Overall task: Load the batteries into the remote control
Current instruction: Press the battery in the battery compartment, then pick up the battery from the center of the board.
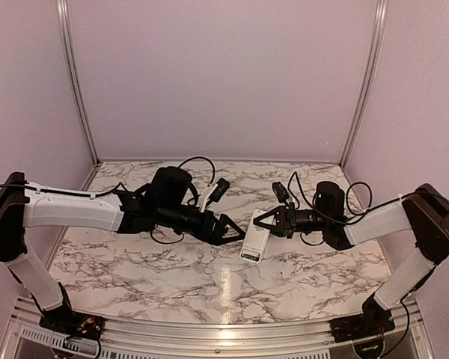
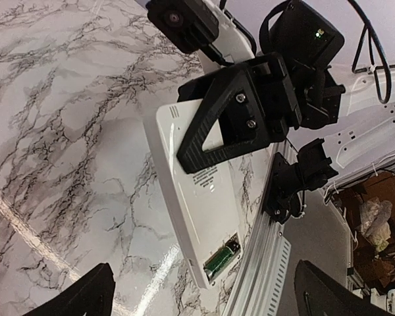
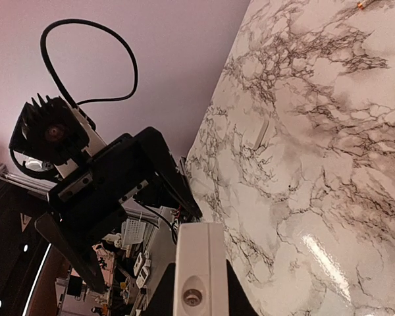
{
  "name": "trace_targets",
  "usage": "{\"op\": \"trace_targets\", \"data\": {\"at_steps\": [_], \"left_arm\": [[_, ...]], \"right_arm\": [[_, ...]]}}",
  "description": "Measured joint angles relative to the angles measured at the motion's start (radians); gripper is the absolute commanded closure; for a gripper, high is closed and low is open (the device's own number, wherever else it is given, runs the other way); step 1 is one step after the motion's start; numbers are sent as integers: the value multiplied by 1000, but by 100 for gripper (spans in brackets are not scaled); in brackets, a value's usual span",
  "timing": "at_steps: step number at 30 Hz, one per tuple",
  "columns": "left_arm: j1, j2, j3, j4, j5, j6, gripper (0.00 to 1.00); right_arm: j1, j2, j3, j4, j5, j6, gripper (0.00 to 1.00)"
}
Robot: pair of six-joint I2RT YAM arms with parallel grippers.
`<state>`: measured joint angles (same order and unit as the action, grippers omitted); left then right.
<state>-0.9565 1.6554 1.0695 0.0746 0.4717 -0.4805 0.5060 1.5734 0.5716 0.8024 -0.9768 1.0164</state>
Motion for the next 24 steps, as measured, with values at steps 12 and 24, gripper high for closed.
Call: {"op": "trace_targets", "data": {"at_steps": [12, 24], "left_arm": [[180, -26, 116, -116, -231, 159, 1], [328, 496, 825, -530, -440, 400, 29]], "right_arm": [[-69, -107, -31, -95, 4, -98, 100], [-123, -134, -70, -137, 9, -143, 100]]}}
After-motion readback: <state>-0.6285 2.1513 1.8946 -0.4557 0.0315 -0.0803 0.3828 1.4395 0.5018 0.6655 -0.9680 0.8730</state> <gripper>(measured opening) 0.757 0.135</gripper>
